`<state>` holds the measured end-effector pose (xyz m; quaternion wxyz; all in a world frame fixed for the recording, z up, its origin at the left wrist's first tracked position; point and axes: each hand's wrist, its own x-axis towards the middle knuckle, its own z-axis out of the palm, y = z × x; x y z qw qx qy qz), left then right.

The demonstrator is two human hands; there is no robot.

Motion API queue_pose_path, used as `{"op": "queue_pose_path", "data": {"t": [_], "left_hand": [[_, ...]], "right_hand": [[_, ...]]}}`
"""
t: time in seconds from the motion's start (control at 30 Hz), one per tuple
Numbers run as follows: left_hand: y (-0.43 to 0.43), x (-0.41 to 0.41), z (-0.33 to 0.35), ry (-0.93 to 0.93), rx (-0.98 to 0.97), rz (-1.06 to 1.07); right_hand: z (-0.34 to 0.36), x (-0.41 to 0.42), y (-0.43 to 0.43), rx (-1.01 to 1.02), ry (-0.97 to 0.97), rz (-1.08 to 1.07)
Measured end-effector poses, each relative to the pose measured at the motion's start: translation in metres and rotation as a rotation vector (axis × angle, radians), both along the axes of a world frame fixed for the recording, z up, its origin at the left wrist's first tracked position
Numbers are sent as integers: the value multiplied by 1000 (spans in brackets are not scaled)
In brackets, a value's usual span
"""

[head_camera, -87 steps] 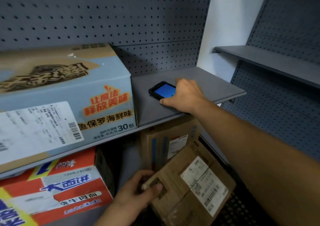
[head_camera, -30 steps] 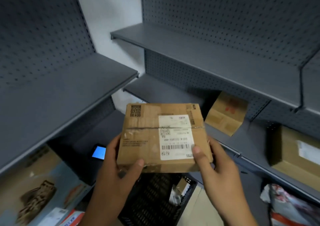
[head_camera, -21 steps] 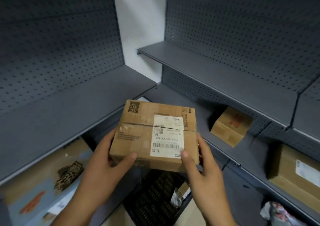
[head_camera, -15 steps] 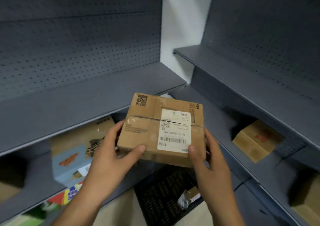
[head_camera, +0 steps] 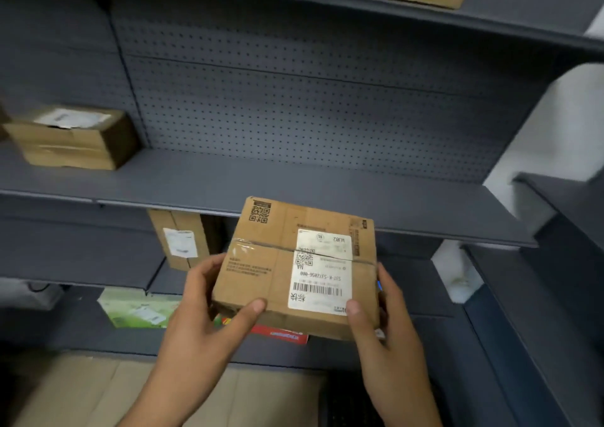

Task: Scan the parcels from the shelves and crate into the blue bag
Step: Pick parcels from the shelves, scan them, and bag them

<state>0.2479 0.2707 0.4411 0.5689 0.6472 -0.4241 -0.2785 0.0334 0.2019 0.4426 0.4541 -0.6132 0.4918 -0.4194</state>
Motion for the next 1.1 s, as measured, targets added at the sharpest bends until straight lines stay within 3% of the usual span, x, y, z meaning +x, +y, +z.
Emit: {"op": "queue_pose_path", "data": {"t": [0.47, 0.77, 1.1], "left_hand": [[180, 292, 1, -104, -2, 433], [277, 402, -16, -9, 119, 687], [289, 477, -24, 61, 73, 980]], "right_hand": [[9, 334, 102, -57, 66, 348], [-6, 485, 140, -17, 92, 658], [-35, 654, 103, 50, 44, 1103]]}}
